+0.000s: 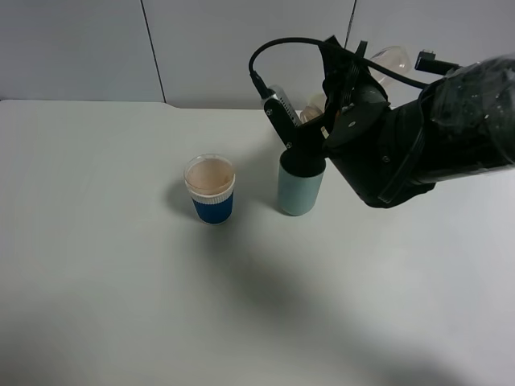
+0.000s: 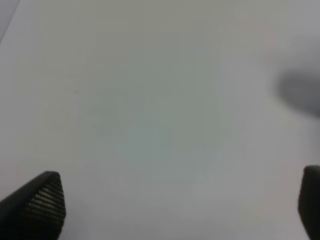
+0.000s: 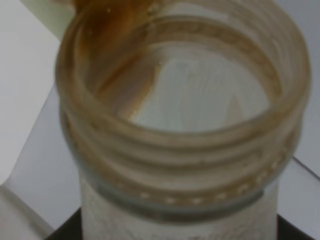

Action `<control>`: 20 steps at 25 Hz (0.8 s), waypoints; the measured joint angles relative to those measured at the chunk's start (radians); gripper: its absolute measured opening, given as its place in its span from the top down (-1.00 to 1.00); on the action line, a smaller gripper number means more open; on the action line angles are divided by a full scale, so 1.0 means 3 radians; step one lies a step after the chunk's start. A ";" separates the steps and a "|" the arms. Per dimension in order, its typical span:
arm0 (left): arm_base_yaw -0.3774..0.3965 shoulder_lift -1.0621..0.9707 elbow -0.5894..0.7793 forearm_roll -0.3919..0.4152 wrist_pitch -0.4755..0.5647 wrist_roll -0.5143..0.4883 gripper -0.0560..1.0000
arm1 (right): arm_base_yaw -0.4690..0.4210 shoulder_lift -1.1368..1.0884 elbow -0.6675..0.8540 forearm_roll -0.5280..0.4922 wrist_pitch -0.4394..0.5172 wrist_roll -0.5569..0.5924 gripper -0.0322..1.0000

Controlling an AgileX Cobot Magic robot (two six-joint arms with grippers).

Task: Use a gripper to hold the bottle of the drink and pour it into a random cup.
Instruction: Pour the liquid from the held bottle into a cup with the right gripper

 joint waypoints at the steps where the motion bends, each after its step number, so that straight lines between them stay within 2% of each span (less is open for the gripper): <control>1: 0.0000 0.0000 0.0000 0.0000 0.0000 0.0000 -0.86 | 0.0000 0.0000 0.0000 0.0000 0.0000 0.0067 0.20; 6: 0.0000 0.0000 0.0000 0.0000 0.0000 0.0000 -0.86 | 0.0000 0.0000 0.0000 0.0054 0.0026 0.0758 0.20; 9: 0.0000 0.0000 0.0000 0.0000 0.0000 0.0000 -0.86 | 0.0000 0.0000 0.0000 0.0275 0.0073 0.1131 0.20; 14: 0.0000 0.0000 0.0000 0.0000 0.0000 0.0000 -0.86 | 0.0000 -0.0073 0.0000 0.0675 0.0129 0.1490 0.20; 20: 0.0000 0.0000 0.0000 0.0000 0.0000 0.0000 -0.86 | 0.0000 -0.0559 0.0000 0.1039 0.0084 0.2093 0.20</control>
